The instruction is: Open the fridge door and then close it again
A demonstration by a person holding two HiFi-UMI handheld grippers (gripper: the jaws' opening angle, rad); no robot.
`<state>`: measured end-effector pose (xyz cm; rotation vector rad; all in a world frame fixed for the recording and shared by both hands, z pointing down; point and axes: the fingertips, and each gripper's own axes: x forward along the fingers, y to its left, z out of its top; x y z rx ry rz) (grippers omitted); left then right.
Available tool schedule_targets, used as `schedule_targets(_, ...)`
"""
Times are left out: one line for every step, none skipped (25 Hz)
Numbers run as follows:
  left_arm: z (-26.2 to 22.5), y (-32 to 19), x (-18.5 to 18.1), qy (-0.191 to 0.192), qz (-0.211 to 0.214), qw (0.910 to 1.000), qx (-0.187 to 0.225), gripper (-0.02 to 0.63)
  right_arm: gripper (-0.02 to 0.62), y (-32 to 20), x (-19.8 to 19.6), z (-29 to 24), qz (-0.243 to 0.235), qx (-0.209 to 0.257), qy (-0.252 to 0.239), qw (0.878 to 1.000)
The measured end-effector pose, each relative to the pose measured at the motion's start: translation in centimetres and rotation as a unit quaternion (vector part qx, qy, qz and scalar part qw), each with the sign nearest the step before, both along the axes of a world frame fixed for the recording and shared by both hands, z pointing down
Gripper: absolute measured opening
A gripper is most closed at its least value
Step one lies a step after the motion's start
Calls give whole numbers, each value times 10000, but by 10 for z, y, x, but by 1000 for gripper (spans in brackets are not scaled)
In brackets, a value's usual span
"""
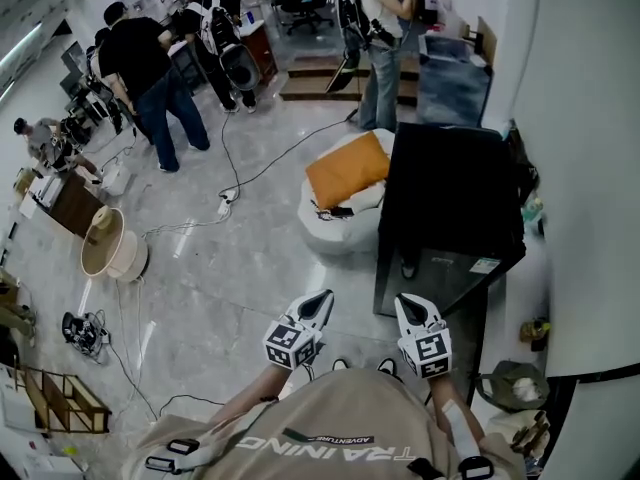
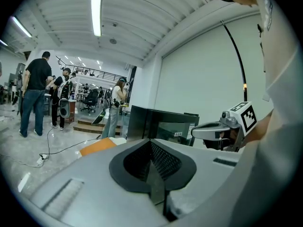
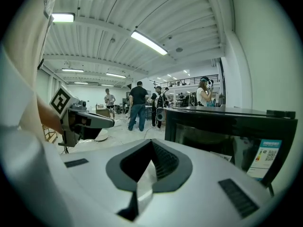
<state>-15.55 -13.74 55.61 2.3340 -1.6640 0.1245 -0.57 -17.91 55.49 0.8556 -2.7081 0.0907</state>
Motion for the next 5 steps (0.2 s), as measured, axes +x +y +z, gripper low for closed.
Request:
schedule_targets(-1,0,-1,-1,-11,10000,3,0,-5,0,0,-1,-3,-3,-6,10000)
schedule_targets(-2,0,-1,4,-18,10000,7,0,-5,0,0,-1,-12,-7,-3,10000)
schedule_targets(-2,-1,-1,11,-21,10000,12,0,-5,0,-1,-2,-24,-8,5,10000)
schedule_targets(-3,-1,0,17,-20,10000,19,0,-5,0,-1,-2,-38,-6,15,10000)
schedule_targets(-5,-2,0,23,-18,10000,28,0,-5,1,-1,-3,-52,-4,26,10000)
